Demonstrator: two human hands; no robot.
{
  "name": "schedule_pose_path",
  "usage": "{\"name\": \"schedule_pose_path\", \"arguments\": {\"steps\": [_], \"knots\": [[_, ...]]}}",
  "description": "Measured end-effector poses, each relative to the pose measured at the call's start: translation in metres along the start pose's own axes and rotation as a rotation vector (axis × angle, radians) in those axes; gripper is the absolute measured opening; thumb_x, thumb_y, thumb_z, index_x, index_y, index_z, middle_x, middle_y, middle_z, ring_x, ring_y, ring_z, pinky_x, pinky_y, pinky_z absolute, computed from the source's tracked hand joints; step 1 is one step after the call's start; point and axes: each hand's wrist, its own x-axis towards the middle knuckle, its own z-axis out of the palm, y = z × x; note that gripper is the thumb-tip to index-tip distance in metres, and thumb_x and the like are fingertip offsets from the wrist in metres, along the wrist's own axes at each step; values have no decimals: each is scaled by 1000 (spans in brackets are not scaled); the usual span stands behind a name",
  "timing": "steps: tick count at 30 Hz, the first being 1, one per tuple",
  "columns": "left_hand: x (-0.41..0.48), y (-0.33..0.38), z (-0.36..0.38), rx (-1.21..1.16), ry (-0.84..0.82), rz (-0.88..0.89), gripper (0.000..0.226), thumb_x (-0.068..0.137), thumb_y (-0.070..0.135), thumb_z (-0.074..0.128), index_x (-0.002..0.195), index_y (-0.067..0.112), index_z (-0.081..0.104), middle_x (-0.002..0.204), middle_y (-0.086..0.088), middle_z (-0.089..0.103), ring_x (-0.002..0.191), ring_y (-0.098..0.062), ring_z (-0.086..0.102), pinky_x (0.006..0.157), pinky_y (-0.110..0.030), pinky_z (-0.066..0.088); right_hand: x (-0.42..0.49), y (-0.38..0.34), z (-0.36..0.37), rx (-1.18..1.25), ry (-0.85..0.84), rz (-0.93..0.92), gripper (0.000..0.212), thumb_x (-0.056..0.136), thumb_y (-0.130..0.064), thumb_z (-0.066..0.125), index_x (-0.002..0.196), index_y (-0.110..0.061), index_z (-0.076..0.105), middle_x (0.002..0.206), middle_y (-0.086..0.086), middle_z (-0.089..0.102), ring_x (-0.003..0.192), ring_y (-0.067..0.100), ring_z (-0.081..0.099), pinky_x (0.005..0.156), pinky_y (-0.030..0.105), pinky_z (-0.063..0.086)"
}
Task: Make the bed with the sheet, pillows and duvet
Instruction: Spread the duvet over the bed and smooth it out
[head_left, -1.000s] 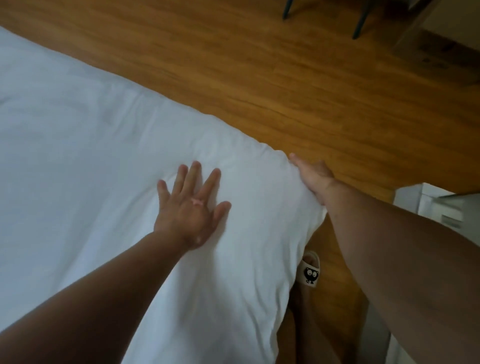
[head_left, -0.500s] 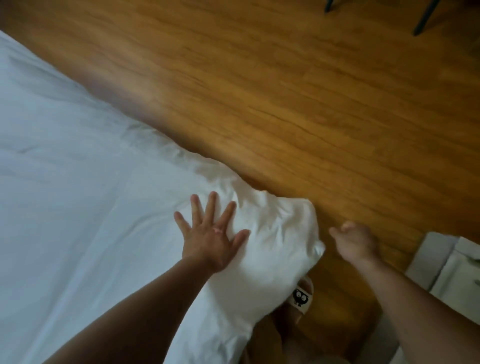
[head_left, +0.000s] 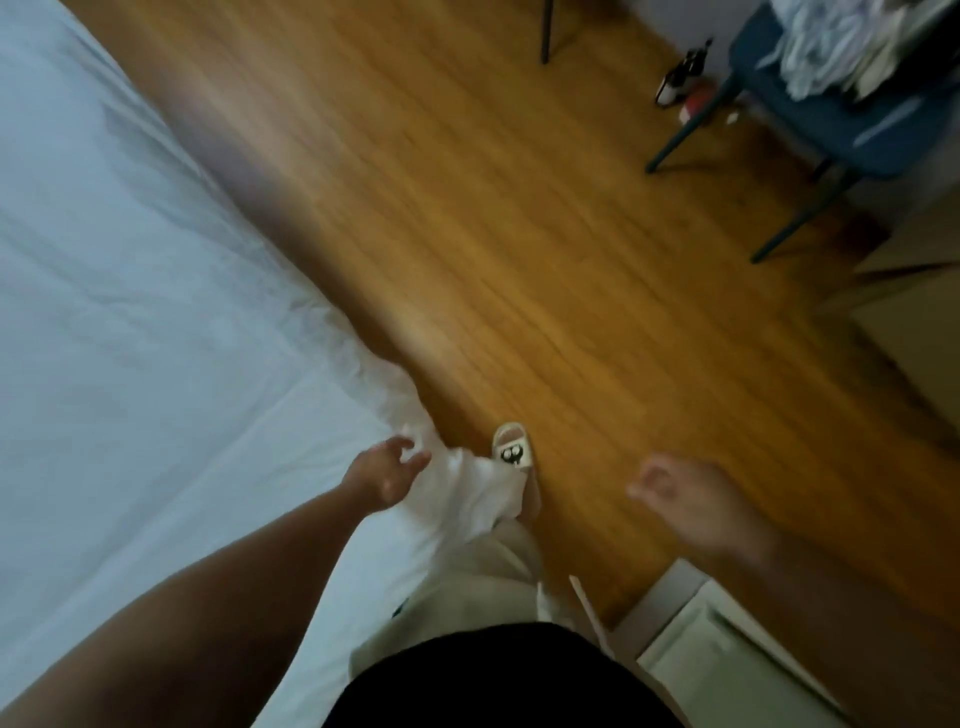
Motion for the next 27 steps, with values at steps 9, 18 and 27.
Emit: {"name": "schedule_pose_path", "arguments": {"steps": [9,18,27], "knots": [[44,109,-130,5,-94,57,53,102,56,34,129,18,58,132,-8,61,116,-22,56,97,-34,43,31,2,-202,22,148,106,14,94,-41,64,94,-28,62,92,-16,67,91,6,65,73,21,48],[113,212,-304,-514,136,-5,54,101,54,41,140,17,51,137,-9,56,120,-25,56,98,-37,47,236,-156,-413,-77,123,-101,26,96,-46,59,107,-23,65,102,-8,67,95,11,62,75,25,47],[134,192,-388,-1116,458,-414,32,99,55,45,106,29,63,106,1,68,96,-19,65,89,-43,55,396,-452,-565,-606,-78,-518,26,93,-50,60,105,-27,64,98,-11,65,94,10,61,83,30,50]]}}
